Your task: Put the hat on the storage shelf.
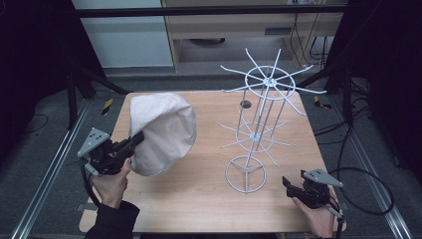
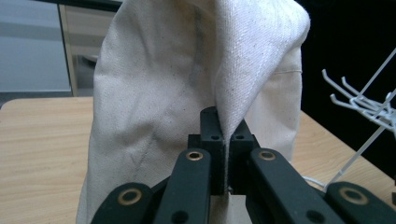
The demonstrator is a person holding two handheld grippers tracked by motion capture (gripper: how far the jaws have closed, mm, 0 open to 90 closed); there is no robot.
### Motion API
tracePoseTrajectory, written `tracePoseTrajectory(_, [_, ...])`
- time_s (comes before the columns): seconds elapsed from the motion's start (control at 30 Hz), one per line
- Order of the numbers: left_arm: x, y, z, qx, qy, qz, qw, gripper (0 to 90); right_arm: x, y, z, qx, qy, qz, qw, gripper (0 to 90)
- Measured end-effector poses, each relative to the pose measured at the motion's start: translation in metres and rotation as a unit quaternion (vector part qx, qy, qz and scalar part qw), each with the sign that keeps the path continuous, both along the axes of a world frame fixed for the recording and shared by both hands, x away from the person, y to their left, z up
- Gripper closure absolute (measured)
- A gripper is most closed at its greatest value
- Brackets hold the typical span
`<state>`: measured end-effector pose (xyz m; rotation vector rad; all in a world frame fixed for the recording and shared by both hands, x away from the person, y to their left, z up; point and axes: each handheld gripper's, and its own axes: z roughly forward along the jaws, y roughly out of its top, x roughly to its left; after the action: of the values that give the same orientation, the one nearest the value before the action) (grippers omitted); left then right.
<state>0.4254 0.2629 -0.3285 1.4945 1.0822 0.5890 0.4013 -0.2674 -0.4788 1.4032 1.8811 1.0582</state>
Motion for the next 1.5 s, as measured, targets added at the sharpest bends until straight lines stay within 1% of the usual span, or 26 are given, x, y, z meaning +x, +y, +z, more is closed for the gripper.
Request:
tracePoseTrajectory(0.1, [-0.004, 0.001, 0.003, -0.006, -0.010, 0.000, 0.9999, 88.4, 0.000, 0.000, -0.001, -0.005, -0.002, 0.000, 1.0000, 27.7])
tracePoseTrajectory(0.23, [-0.007, 0.002, 0.006, -0.012, -0.020, 0.000, 0.9997, 88.4, 0.000, -0.001, 0.000, -0.003, -0.006, -0.001, 1.0000, 27.3])
tracePoseTrajectory(0.3, [-0.009, 0.002, 0.008, -0.016, -0.026, 0.000, 0.9995, 88.4, 0.000, -0.001, -0.001, -0.002, -0.004, -0.001, 1.0000, 27.2])
tracePoseTrajectory(0.4, [-0.012, 0.004, 0.011, -0.024, -0.034, -0.005, 0.9991, 88.4, 0.000, 0.000, -0.001, -0.002, -0.005, -0.001, 1.0000, 27.1])
tracePoseTrajectory(0.57, [-0.019, 0.007, 0.018, -0.037, -0.053, -0.010, 0.9978, 88.4, 0.000, 0.000, -0.001, -0.006, -0.009, 0.001, 0.9999, 27.1])
tracePoseTrajectory(0.6, [-0.021, 0.007, 0.019, -0.040, -0.056, -0.010, 0.9975, 88.4, 0.000, 0.000, -0.001, -0.002, -0.006, -0.001, 1.0000, 27.0])
tracePoseTrajectory(0.67, [-0.024, 0.007, 0.022, -0.041, -0.064, -0.011, 0.9970, 88.3, 0.000, 0.000, -0.001, -0.003, -0.006, -0.001, 1.0000, 26.9])
tracePoseTrajectory(0.77, [-0.028, 0.007, 0.026, -0.046, -0.076, -0.014, 0.9959, 88.4, 0.000, -0.001, -0.001, -0.006, -0.010, -0.001, 0.9999, 26.8])
tracePoseTrajectory(0.8, [-0.030, 0.007, 0.028, -0.048, -0.080, -0.014, 0.9955, 88.3, 0.000, 0.000, -0.001, -0.001, -0.006, -0.002, 1.0000, 26.8])
tracePoseTrajectory(1.0, [-0.039, 0.008, 0.036, -0.059, -0.101, -0.019, 0.9930, 88.4, 0.000, 0.000, -0.001, -0.003, -0.006, -0.002, 1.0000, 26.7])
tracePoseTrajectory(1.07, [-0.042, 0.008, 0.038, -0.060, -0.106, -0.022, 0.9923, 88.4, 0.000, 0.000, -0.001, -0.003, -0.006, -0.001, 1.0000, 26.6])
tracePoseTrajectory(1.1, [-0.043, 0.008, 0.039, -0.060, -0.108, -0.023, 0.9921, 88.3, 0.000, -0.001, -0.002, -0.007, -0.008, 0.000, 0.9999, 26.6])
tracePoseTrajectory(1.2, [-0.046, 0.006, 0.042, -0.063, -0.117, -0.027, 0.9909, 88.4, 0.000, 0.000, -0.001, -0.002, -0.007, -0.001, 1.0000, 26.6])
tracePoseTrajectory(1.3, [-0.049, 0.005, 0.044, -0.064, -0.123, -0.030, 0.9899, 88.4, 0.000, -0.001, -0.002, -0.008, -0.009, -0.001, 0.9999, 26.5])
tracePoseTrajectory(1.4, [-0.051, 0.004, 0.046, -0.070, -0.130, -0.031, 0.9885, 88.4, 0.000, -0.001, -0.002, -0.004, -0.007, -0.002, 1.0000, 26.4])
tracePoseTrajectory(1.5, [-0.053, 0.003, 0.048, -0.069, -0.138, -0.032, 0.9875, 88.4, -0.001, -0.001, -0.002, -0.007, -0.010, -0.003, 0.9999, 26.4])
